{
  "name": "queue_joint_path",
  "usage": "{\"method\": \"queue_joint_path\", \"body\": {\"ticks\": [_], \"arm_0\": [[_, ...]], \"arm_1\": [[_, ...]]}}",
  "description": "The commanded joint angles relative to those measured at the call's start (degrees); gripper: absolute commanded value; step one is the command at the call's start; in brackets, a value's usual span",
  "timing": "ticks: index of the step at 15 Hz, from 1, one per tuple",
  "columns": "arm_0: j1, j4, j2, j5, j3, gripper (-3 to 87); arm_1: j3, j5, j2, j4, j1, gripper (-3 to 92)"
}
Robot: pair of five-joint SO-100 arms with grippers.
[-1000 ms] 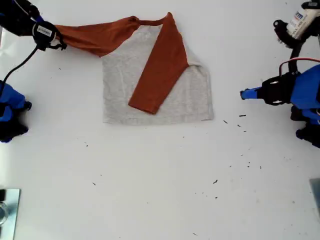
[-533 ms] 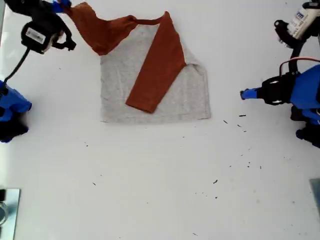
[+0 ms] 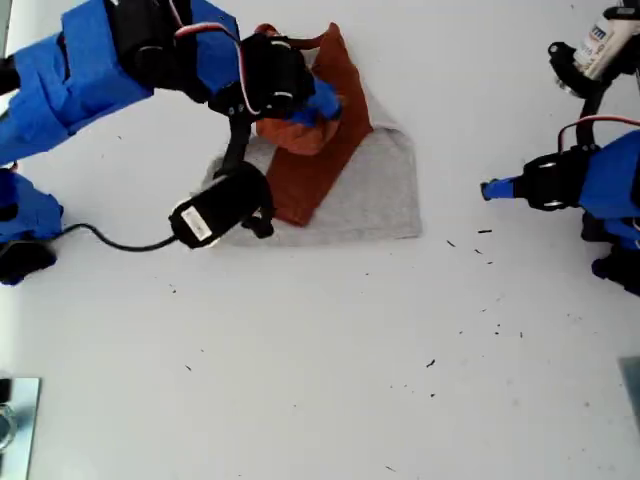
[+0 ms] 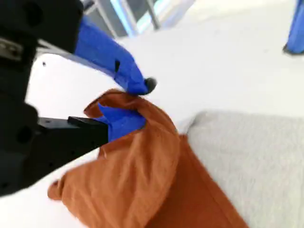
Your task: Fold t shirt
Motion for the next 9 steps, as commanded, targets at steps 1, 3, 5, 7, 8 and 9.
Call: {"method": "queue_joint_path", "body": {"ticks": [1,3,5,7,8,9], "arm_0": [[-1.49,0.44,4.92,2.46,-3.43,16.1],[-5.19,4.39,12.22,2.46,2.55,16.2],[-8.26,7.03,22.94,1.93,16.26,16.8],[-7.82,0.35,42.19,0.00,46.14,15.1],[-6.77,-3.43,55.11,-2.99,62.40,13.7],[-6.42,-4.75,69.52,-5.80,77.43,10.7]], "arm_1": [[-0.35,0.88,0.26,-0.53,0.26,3.5],[-0.53,0.88,0.26,-0.53,0.26,3.5],[-0.62,0.88,0.26,-0.44,0.26,3.5],[-0.79,0.88,0.26,-0.44,0.26,3.5],[-0.88,0.88,0.26,-0.35,0.26,3.5],[-0.79,0.97,0.26,-0.35,0.18,3.5]]}}
